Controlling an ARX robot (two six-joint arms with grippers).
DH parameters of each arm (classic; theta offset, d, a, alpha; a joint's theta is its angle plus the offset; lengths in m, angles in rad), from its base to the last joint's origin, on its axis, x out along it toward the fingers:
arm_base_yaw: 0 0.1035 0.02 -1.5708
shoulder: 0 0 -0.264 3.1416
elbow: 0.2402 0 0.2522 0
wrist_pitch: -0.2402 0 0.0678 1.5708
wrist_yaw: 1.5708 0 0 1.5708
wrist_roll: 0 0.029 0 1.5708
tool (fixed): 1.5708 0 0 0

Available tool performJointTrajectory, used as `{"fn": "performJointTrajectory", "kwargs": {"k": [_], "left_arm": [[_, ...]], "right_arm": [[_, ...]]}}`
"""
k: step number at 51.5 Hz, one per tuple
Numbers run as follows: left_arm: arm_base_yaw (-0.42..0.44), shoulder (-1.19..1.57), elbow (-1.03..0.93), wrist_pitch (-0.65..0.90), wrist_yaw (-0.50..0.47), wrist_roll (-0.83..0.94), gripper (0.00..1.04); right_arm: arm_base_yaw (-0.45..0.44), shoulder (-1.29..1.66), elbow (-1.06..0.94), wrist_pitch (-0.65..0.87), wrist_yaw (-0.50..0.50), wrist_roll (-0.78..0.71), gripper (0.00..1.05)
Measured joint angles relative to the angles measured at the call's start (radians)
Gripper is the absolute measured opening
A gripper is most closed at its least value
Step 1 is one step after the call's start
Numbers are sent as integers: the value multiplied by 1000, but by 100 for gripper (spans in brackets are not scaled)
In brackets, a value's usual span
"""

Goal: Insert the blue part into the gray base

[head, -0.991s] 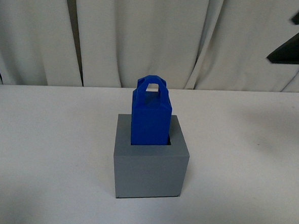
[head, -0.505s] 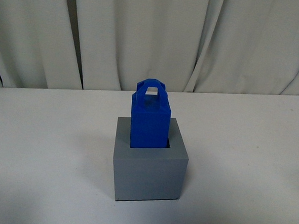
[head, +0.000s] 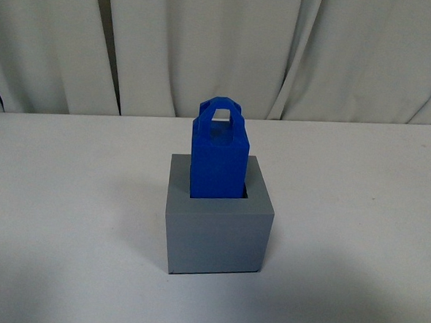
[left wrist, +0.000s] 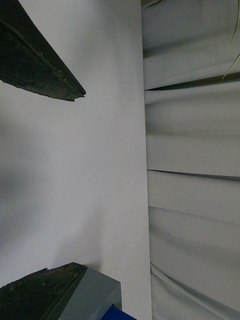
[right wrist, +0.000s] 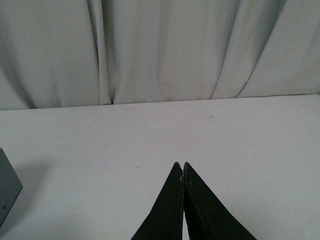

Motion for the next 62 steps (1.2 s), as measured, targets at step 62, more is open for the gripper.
{"fn": "performJointTrajectory", "kwargs": {"k": [62], "left_arm": [[0, 0, 0, 0, 0, 0, 99]], "right_arm": [[0, -536, -97, -422, -3, 2, 2]]}}
